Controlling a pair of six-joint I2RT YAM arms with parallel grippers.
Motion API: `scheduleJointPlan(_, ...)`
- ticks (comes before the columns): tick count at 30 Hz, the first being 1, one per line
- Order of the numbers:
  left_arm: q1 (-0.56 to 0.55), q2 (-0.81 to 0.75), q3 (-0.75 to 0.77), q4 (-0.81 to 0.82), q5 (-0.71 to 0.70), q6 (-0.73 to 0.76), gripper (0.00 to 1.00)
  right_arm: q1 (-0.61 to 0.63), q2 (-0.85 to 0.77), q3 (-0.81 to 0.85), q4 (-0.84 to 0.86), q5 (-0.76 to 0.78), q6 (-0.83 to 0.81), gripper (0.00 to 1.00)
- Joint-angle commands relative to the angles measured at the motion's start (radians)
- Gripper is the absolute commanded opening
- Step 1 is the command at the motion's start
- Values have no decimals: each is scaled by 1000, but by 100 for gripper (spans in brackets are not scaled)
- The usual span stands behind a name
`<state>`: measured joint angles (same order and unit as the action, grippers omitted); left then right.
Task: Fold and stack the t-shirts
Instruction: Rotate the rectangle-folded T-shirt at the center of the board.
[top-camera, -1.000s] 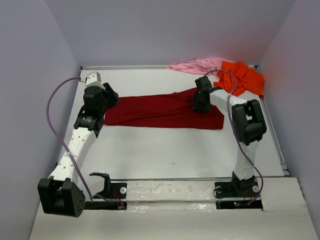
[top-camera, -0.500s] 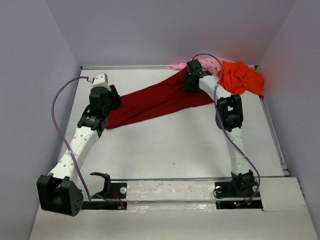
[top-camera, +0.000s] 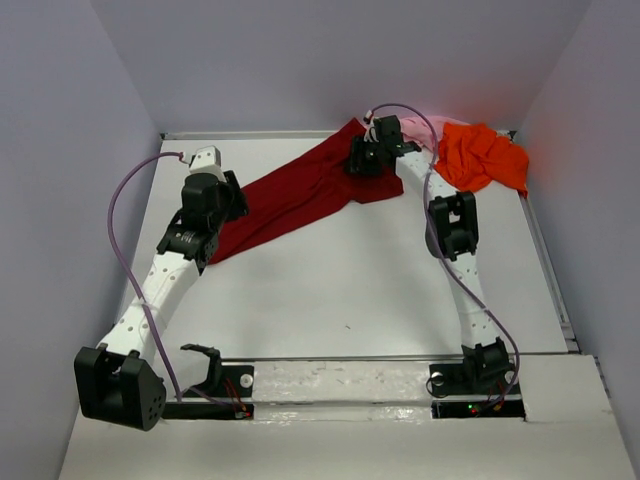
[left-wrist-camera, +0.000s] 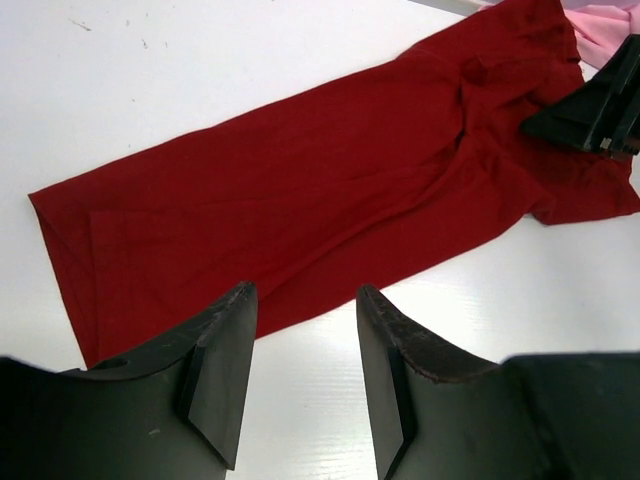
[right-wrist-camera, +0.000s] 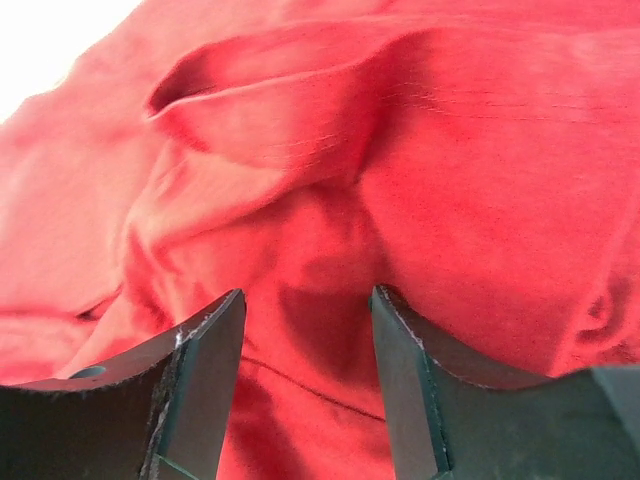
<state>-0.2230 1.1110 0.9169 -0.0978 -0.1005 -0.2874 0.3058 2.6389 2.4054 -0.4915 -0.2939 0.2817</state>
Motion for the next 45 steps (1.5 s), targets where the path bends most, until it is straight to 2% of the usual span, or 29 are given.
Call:
scheduleJointPlan(1, -4, -14, 42, 29, -19, 16, 54, 10, -168, -40, 62, -85, -68, 60)
scheduleJointPlan(6, -3, -16, 43, 26, -67, 21, 54, 19, -339, -110, 65, -99, -101, 62)
scheduleJointPlan(11, 22, -10, 45, 13, -110, -4, 55, 79, -372, -164, 83, -209, -68, 63)
scheduleJointPlan(15, 34, -34, 31, 30, -136, -25, 55, 202, -277, -137, 84, -232, -62, 63)
scheduleJointPlan(19, 37, -63, 10, 46, -145, -30, 55, 314, -105, -40, 93, -290, -18, 62)
scheduleJointPlan(21, 37, -66, 10, 47, -157, -32, 55, 335, -54, 24, 125, -327, 22, 62)
scheduleJointPlan(26, 43, -69, 10, 46, -156, -33, 55, 389, 32, 44, 254, -445, 120, 62)
scheduleJointPlan(33, 50, -65, 11, 44, -153, -30, 55, 408, 52, 17, 332, -481, 174, 62)
scheduleJointPlan(37, 54, -66, 14, 43, -153, -30, 55, 408, 4, -95, 327, -441, 159, 62)
scheduleJointPlan(45, 60, -63, 17, 35, -151, -33, 55, 388, -177, -486, 307, -312, 96, 62)
